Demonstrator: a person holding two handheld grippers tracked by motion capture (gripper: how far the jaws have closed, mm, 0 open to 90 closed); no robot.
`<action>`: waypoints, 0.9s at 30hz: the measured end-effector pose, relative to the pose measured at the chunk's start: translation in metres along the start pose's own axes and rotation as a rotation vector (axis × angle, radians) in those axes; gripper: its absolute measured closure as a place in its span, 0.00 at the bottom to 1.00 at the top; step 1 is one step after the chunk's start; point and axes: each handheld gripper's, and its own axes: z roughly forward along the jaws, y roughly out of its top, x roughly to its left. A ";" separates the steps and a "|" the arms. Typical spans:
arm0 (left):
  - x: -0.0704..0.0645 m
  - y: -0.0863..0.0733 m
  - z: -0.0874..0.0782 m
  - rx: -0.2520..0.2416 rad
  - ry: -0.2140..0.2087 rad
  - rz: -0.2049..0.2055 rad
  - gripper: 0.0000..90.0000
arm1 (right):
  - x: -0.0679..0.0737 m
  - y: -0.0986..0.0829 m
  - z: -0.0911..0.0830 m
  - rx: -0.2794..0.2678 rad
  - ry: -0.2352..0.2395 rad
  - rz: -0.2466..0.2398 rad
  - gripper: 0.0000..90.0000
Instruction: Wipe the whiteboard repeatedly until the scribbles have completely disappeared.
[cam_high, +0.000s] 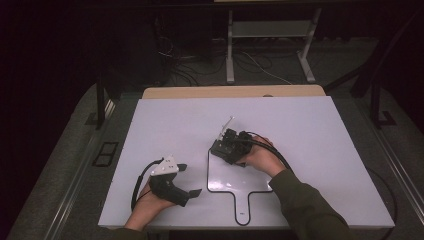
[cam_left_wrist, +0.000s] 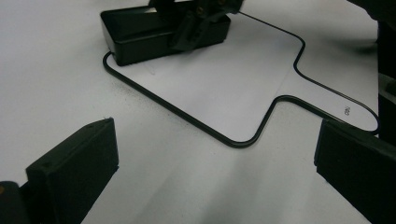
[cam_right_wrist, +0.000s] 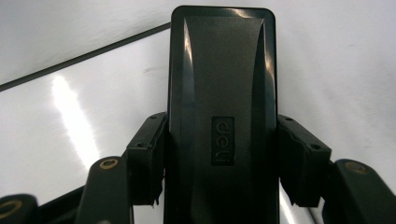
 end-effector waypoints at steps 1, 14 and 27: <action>0.000 0.000 0.000 0.000 0.000 0.000 0.00 | -0.003 0.002 0.001 0.003 -0.007 0.003 0.43; 0.000 0.000 0.000 -0.001 0.000 0.001 0.00 | 0.008 0.010 0.003 0.006 0.009 -0.031 0.43; 0.000 0.000 0.000 -0.001 -0.001 0.004 0.00 | 0.001 0.015 0.006 0.014 0.006 -0.016 0.43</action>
